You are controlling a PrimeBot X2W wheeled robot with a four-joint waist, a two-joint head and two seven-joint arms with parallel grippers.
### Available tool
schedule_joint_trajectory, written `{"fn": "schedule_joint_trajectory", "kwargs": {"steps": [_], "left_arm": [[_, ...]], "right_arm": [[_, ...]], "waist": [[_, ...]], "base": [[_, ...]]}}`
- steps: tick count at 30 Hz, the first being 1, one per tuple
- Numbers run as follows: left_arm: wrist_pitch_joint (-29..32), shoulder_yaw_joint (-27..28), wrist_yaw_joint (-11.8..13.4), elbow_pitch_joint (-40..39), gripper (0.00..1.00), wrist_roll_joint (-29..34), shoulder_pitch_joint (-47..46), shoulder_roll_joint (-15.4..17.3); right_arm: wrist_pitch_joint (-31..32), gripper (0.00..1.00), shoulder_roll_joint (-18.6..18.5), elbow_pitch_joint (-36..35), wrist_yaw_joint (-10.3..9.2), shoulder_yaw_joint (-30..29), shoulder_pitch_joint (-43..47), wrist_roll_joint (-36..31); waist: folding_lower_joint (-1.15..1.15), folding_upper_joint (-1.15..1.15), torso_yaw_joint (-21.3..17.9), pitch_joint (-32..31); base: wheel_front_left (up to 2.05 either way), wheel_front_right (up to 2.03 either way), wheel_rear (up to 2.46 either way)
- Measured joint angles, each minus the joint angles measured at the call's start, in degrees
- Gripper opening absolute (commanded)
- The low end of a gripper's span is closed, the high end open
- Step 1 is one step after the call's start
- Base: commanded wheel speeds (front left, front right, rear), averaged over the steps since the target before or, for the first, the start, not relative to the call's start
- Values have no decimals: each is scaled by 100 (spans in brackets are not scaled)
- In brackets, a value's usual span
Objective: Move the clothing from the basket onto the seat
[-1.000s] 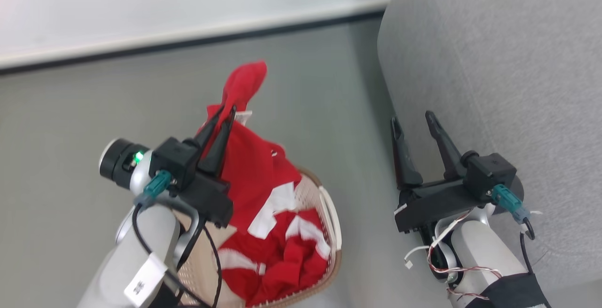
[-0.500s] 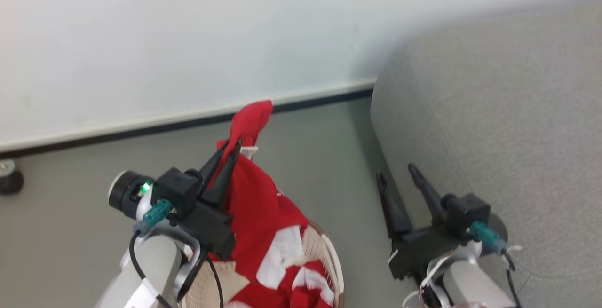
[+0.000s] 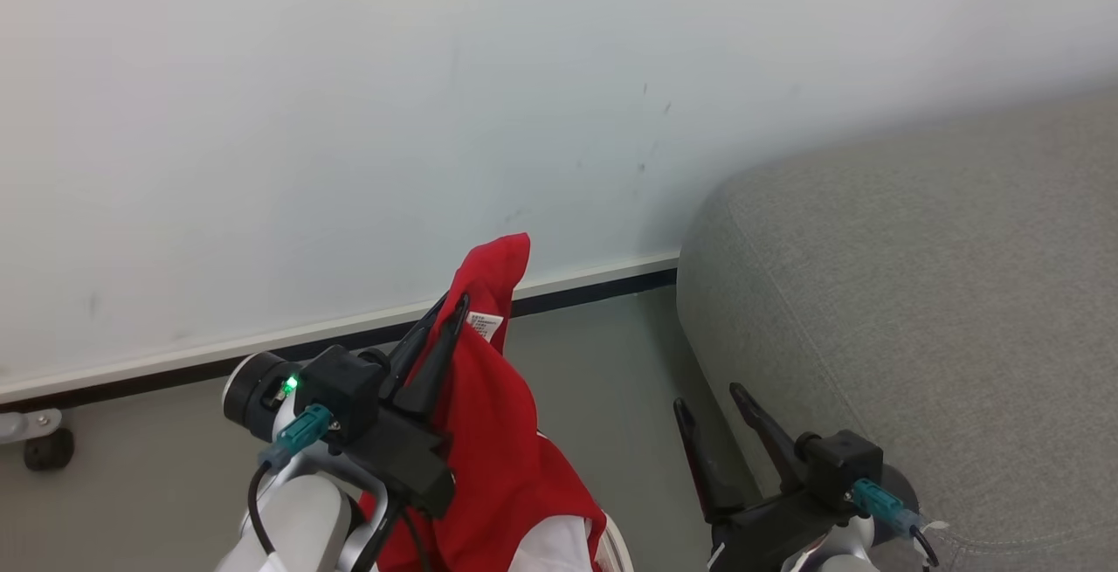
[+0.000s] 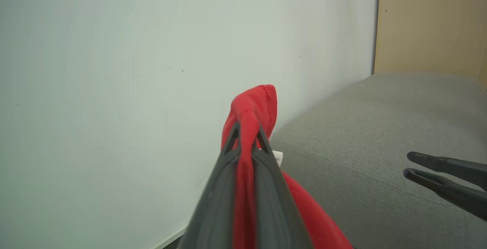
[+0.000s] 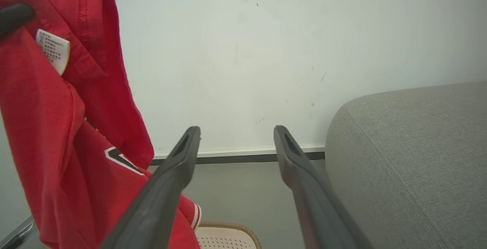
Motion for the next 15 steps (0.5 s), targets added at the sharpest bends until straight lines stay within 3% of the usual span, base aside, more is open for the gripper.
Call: {"fn": "schedule_joint_trajectory", "kwargs": {"steps": [7,15], "left_arm": [[215,-13,4,-328,0,-14,-6,-56],[431,-14,57,-532,0,-22,-37,-97]], "right_arm": [[1,100,-9,-163,211,309,35,111],[1,100,-16,-193,426,1202,-392,349]], "waist": [[1,1,-34,-67],[1,1,33,-26]], "base": [[0,0,0],[0,0,0]]}}
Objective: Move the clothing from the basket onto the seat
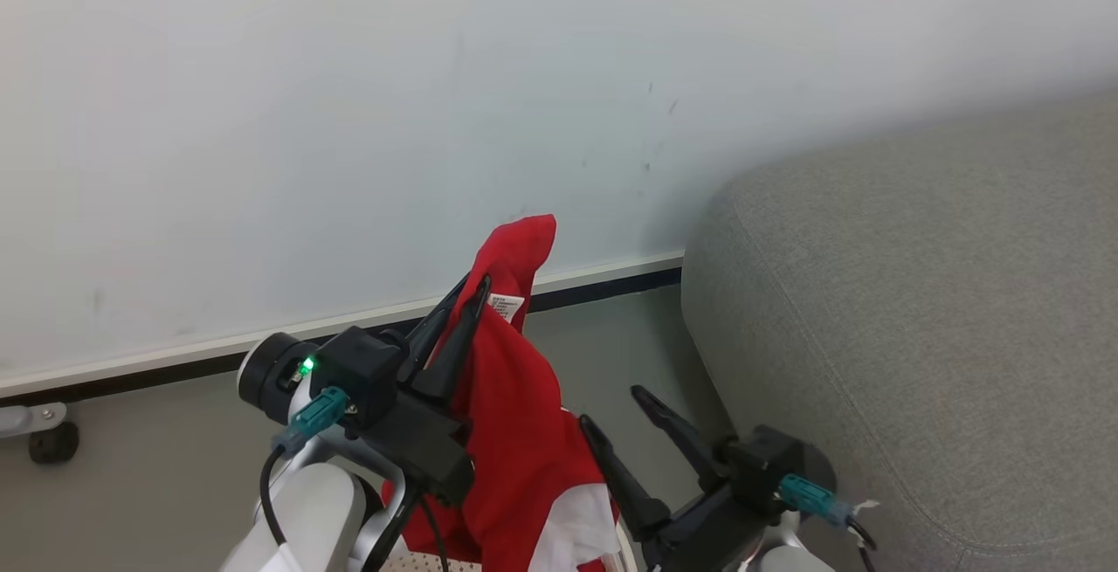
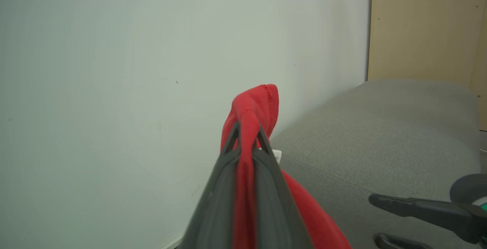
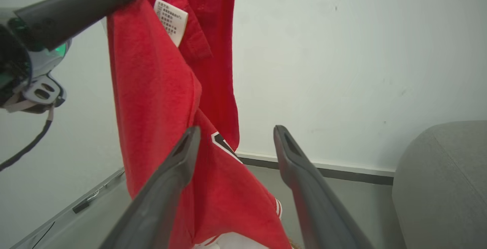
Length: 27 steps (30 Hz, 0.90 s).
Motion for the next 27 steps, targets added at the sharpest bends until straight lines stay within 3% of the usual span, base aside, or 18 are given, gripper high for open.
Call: {"fn": "schedule_joint_trajectory", "kwargs": {"steps": [14,26,27], "left_arm": [[310,-167,0,-276,0,-1,-491,-179],[456,-311,-5,-355,0,-137,-613,-244],[481,-311,-5,-358,0,-142,-613,-240]], "right_arm": [[1,100,-11,725,102,859,-1009,298],[42,100,-21,1112,176,1826,-1582,980],[42,83,-19,1129,177,1880,-1634,1023]], "waist": [[0,0,297,165],[0,0,673,245],[0,0,688,249]], "base": [[0,0,0],[0,0,0],[0,0,0]]}}
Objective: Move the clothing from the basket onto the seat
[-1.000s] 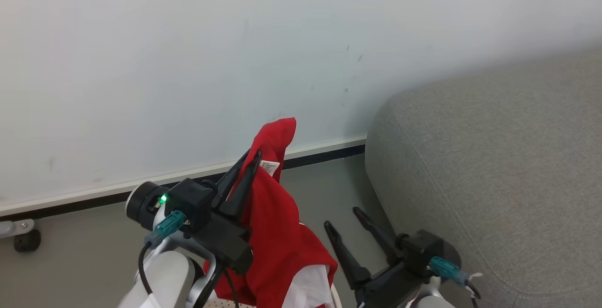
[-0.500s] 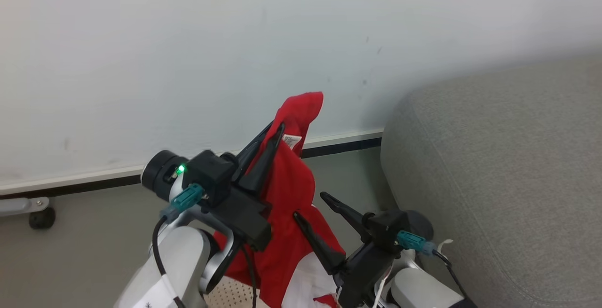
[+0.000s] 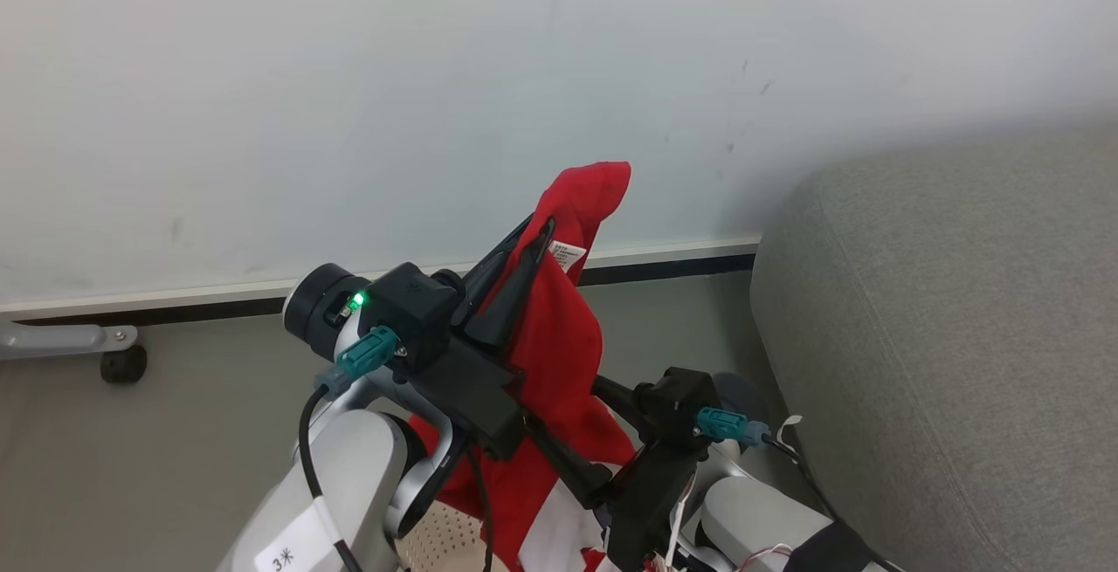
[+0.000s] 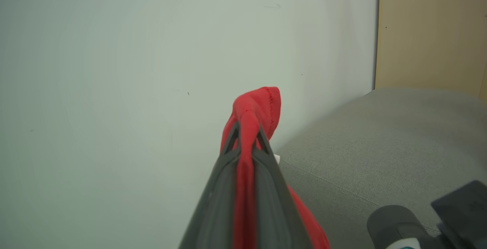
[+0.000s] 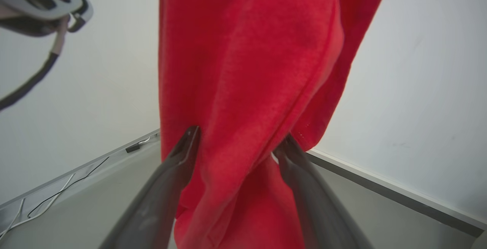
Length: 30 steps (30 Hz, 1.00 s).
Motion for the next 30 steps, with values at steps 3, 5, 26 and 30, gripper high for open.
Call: {"fn": "schedule_joint_trajectory", "kwargs": {"steps": [3,5,26,30], "left_arm": [[20,0,0,-16,0,-8,3,1],[21,3,0,-30,0,-27,9,1],[-109,357,255,-193,100,-171,723,220],[-187,359,296,-177,100,-178,1051,302]], "right_arm": [[0,19,-1,53,5,135,-108,172],[-1,0,1,93,5,205,-163,244],[-1,0,-46,881,-5,-168,-322,676],[-1,0,-249,825,-118,-413,-304,676]], "waist": [[0,0,30,9],[0,0,42,15],[0,0,-407,29],[0,0,-574,34]], "base": [[0,0,0],[0,0,0],[0,0,0],[0,0,0]]}}
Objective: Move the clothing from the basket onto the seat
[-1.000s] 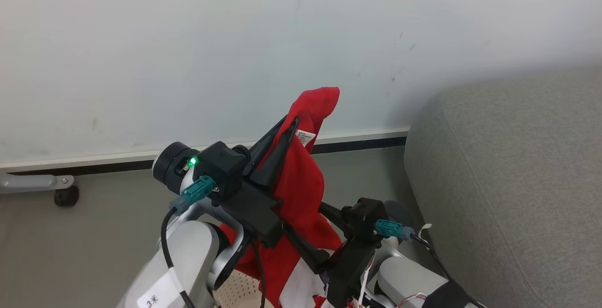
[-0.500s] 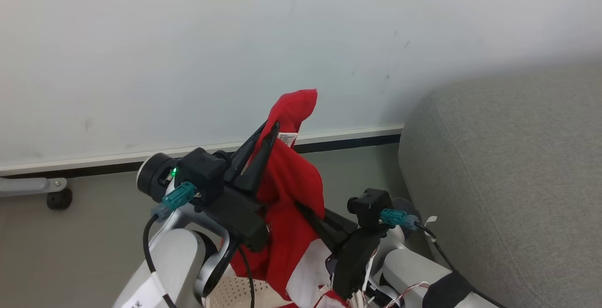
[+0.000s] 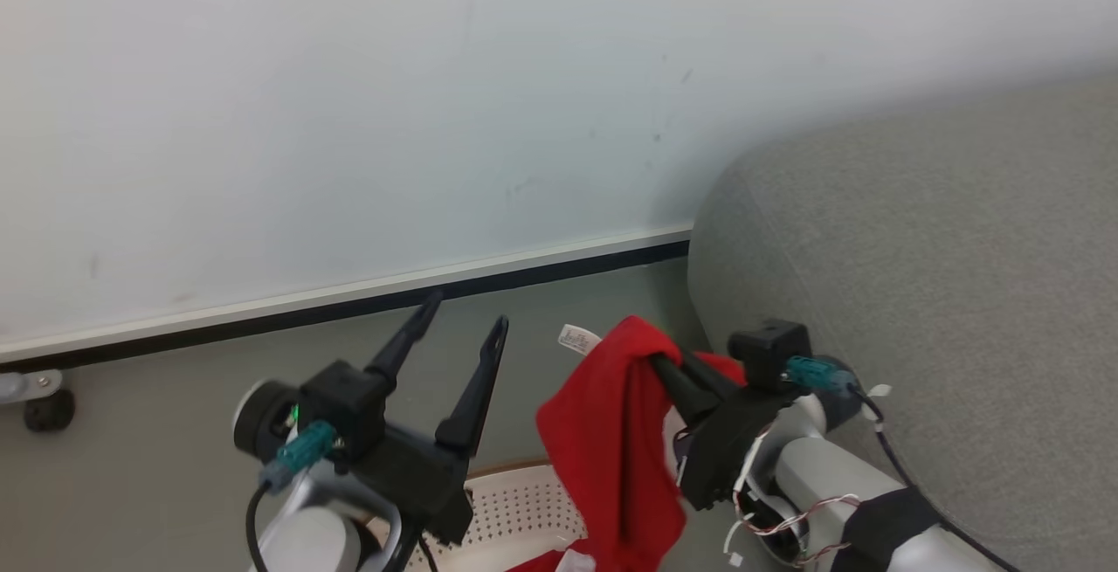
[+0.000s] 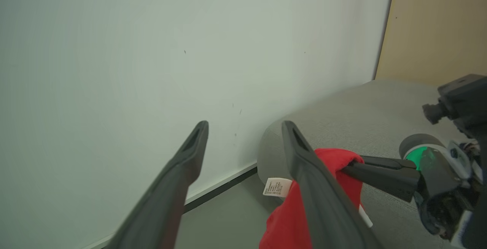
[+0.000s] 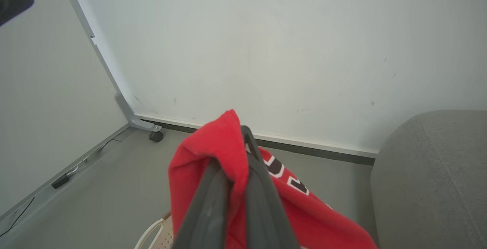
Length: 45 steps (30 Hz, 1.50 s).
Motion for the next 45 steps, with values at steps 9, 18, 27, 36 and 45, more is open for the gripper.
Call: {"fn": "schedule_joint_trajectory", "kwargs": {"steps": [9,18,27,36,45], "left_arm": [[-175,-90,12,52,100,-183,761,-56],[-376,-194,57,62,100,-233,1045,-188],[-501,-337,58,64,100,-222,1146,-288],[-506,-510,54,136,100,-152,1143,-300],[-503,-605,4,151,100,-63,1103,-296]], "right_arm": [[-1,0,-616,-479,-345,-489,289,-62],[-2,0,-1132,-1248,-746,-900,587,-263],[-11,0,-1482,-1952,-972,-1202,938,-456],[-15,0,-1740,-2540,-1077,-1524,1224,-557],[-16,0,-1830,-2735,-1078,-1699,1190,-667]], "waist": [[0,0,-429,26],[0,0,-920,67],[0,0,-1432,163],[0,0,-1759,403],[0,0,-1763,635]], "base": [[0,0,0],[0,0,0],[0,0,0],[0,0,0],[0,0,0]]}}
